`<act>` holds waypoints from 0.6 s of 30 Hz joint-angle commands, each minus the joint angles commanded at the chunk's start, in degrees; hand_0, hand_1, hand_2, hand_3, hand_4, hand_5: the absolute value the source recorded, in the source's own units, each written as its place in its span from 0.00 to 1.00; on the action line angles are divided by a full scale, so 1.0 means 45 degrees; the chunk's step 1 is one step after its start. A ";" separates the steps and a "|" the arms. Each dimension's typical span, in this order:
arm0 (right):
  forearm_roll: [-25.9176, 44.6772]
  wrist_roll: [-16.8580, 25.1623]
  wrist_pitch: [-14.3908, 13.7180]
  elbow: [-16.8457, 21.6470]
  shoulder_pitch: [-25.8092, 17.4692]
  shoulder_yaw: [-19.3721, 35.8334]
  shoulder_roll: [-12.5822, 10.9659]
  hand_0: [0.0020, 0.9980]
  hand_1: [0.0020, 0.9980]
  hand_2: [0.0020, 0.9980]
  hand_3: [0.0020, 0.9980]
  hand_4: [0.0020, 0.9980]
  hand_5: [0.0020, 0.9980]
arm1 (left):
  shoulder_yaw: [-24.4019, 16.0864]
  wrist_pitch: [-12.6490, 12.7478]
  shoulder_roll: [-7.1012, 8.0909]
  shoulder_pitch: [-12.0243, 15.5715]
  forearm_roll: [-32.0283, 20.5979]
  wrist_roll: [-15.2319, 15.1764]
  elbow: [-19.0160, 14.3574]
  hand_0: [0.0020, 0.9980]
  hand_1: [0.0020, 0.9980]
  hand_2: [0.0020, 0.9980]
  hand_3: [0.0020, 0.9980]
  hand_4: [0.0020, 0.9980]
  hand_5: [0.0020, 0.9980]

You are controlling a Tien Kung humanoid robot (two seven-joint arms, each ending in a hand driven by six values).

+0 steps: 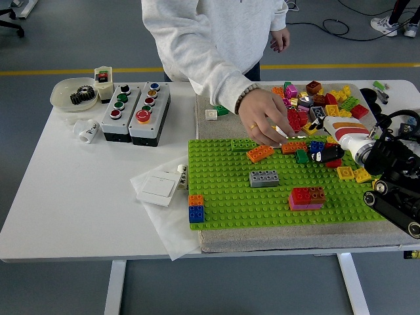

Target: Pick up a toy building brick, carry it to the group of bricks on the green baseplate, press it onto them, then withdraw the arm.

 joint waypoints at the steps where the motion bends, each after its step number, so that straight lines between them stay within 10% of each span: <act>1: -0.0039 -0.0001 0.0080 -0.0113 0.0067 -0.0097 0.0094 0.73 0.70 0.73 0.68 0.89 0.26 | -0.0003 0.0000 0.0000 -0.0006 0.0005 0.0002 0.0000 0.77 0.76 0.79 0.59 0.62 0.62; 18: -0.0483 -0.0152 0.0789 -0.1499 0.0543 -0.0479 0.0824 0.73 0.70 0.72 0.61 0.87 0.30 | 0.0074 -0.0018 0.0010 -0.0129 -0.0052 0.0014 -0.0020 0.77 0.76 0.79 0.59 0.62 0.62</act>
